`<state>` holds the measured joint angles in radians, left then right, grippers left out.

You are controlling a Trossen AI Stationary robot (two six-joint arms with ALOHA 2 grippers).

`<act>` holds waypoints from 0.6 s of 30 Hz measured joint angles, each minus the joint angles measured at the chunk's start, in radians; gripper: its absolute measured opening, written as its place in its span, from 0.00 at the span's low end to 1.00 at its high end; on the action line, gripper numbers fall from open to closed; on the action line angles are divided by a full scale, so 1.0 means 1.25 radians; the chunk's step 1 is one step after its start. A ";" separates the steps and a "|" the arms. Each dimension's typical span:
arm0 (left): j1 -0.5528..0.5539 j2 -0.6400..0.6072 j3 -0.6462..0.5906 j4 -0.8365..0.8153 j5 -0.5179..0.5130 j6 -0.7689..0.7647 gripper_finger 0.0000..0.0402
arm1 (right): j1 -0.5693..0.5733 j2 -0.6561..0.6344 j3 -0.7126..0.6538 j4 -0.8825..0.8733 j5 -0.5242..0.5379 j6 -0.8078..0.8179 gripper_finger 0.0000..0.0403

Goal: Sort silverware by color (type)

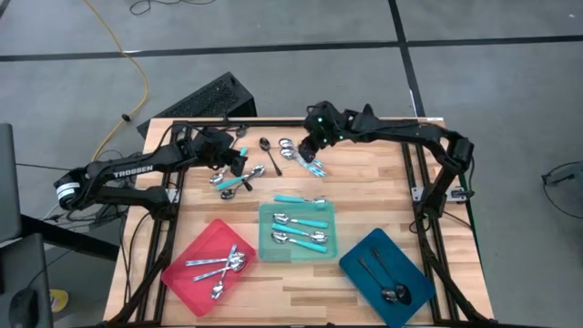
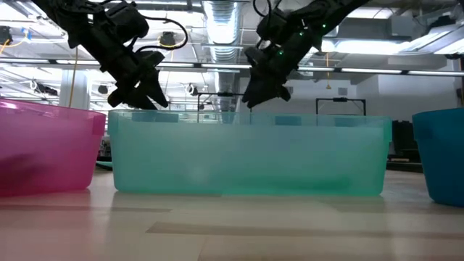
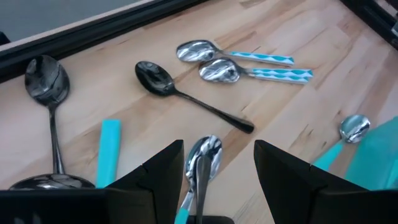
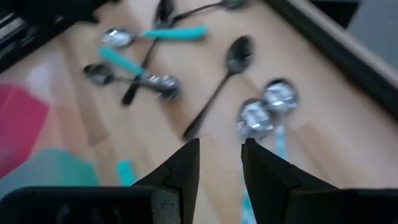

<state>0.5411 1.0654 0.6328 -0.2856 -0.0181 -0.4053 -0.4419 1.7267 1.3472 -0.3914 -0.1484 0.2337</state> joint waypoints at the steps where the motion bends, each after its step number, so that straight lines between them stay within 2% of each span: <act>1: 0.000 0.000 0.000 0.001 0.000 0.000 0.45 | 0.005 0.000 0.000 -0.010 -0.001 0.000 0.35; 7: 0.000 0.000 0.000 0.007 0.005 0.000 0.45 | 0.014 0.013 -0.001 -0.113 0.059 0.001 0.35; 13: 0.000 0.000 0.000 0.012 0.011 -0.001 0.45 | -0.005 0.011 0.000 -0.032 0.077 0.000 0.35; 18: 0.000 0.000 0.000 0.061 0.011 -0.021 0.45 | -0.011 0.011 0.000 0.053 0.056 -0.028 0.35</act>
<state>0.5411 1.0653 0.6331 -0.2096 -0.0041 -0.4318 -0.4563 1.7401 1.3472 -0.3256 -0.0784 0.1984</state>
